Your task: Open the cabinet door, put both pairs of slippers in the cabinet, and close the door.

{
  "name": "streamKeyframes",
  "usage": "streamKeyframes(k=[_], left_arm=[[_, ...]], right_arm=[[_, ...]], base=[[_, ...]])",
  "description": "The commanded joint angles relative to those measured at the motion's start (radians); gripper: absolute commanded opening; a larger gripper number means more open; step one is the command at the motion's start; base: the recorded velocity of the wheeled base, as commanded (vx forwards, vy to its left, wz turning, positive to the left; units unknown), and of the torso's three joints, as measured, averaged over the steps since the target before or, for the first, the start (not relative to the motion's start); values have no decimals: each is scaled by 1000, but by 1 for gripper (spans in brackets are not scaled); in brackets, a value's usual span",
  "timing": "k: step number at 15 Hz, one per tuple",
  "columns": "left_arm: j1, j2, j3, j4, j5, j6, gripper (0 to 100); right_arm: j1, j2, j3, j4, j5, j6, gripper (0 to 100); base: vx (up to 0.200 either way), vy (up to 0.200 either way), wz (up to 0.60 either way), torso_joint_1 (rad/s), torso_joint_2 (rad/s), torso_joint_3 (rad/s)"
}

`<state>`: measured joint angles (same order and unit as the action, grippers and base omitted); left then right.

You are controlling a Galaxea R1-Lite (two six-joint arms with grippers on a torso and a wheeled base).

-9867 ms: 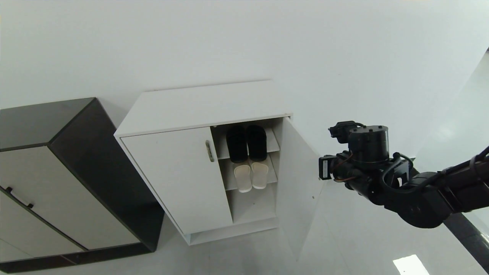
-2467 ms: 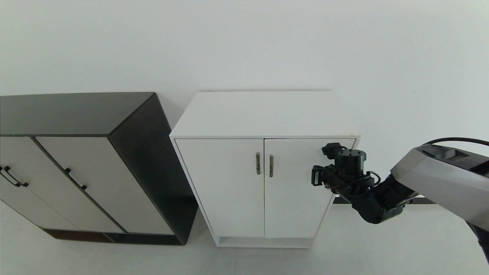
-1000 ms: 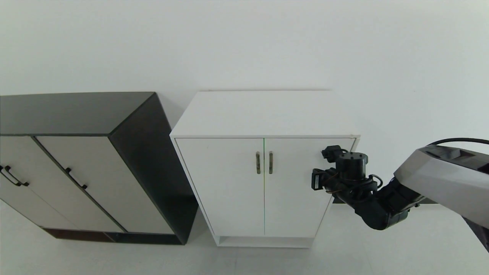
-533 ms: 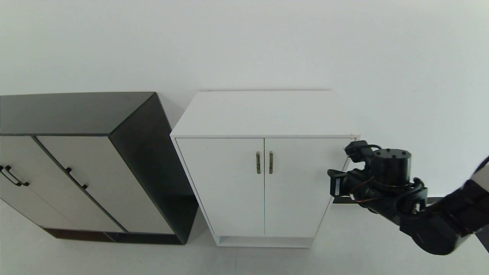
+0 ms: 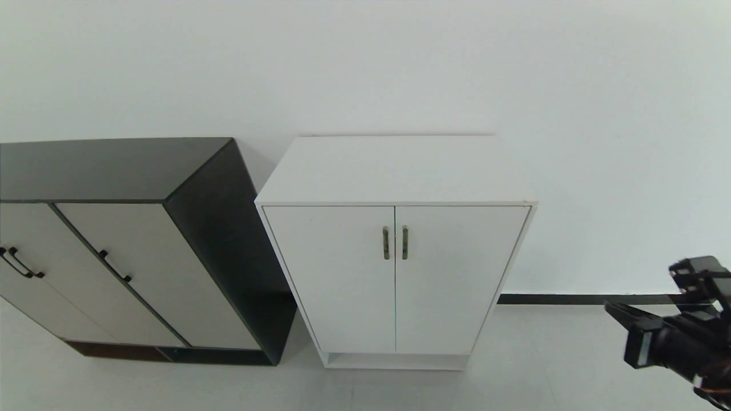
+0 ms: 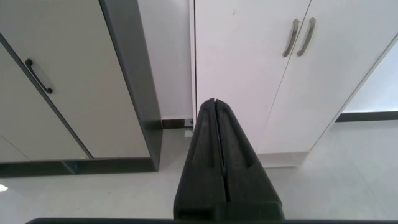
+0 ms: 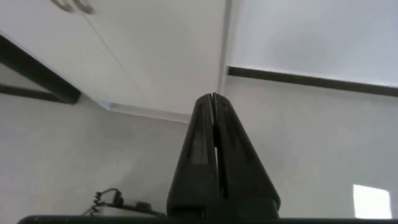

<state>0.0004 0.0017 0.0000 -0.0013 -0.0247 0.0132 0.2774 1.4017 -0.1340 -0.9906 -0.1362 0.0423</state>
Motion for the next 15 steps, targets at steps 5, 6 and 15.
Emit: streamKeyframes(k=[5, 6, 15], left_arm=[[0, 0, 0, 0, 0, -1, 0], [0, 0, 0, 0, 0, -1, 0], [0, 1, 0, 0, 0, -1, 0]], right_arm=[[-153, -446, 134, 293, 9, -21, 0], [-153, -533, 134, 360, 12, -22, 0], [-149, -1188, 123, 926, 84, -21, 0]], base=[[0, 0, 0, 0, 0, 0], [0, 0, 0, 0, 0, 0], [0, 0, 0, 0, 0, 0]])
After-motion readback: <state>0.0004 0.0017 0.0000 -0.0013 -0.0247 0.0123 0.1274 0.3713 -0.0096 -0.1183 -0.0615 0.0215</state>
